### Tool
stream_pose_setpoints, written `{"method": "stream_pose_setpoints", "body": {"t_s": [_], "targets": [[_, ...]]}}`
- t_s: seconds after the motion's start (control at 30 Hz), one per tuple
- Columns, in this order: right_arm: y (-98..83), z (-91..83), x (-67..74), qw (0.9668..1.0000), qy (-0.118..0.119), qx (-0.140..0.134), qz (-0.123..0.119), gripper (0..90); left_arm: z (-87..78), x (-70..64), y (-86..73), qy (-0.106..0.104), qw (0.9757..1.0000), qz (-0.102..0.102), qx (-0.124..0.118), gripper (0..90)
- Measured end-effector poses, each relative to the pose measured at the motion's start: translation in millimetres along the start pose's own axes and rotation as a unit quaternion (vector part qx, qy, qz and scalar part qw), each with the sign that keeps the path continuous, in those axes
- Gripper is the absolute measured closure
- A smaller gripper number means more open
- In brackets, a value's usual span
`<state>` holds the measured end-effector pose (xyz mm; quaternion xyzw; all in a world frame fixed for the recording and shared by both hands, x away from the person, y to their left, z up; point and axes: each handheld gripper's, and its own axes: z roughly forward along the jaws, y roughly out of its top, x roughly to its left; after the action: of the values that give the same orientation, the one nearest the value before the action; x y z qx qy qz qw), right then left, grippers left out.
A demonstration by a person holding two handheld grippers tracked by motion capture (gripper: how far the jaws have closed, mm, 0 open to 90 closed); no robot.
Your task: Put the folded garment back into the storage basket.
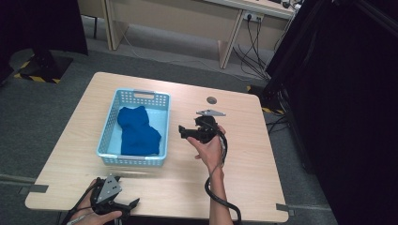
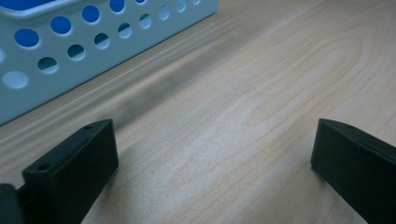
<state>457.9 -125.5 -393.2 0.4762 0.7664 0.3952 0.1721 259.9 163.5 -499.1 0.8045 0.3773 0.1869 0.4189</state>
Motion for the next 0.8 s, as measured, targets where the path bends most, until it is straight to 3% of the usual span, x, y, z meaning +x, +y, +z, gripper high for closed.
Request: {"method": "stream_pose_setpoints", "body": {"t_s": [0.8], "targets": [[-28.9,5.8,-13.0,0.9998,-0.004,0.02,0.007,10.1,-0.1,0.1,0.0,0.0,1.0,0.001,0.001,0.0]]}}
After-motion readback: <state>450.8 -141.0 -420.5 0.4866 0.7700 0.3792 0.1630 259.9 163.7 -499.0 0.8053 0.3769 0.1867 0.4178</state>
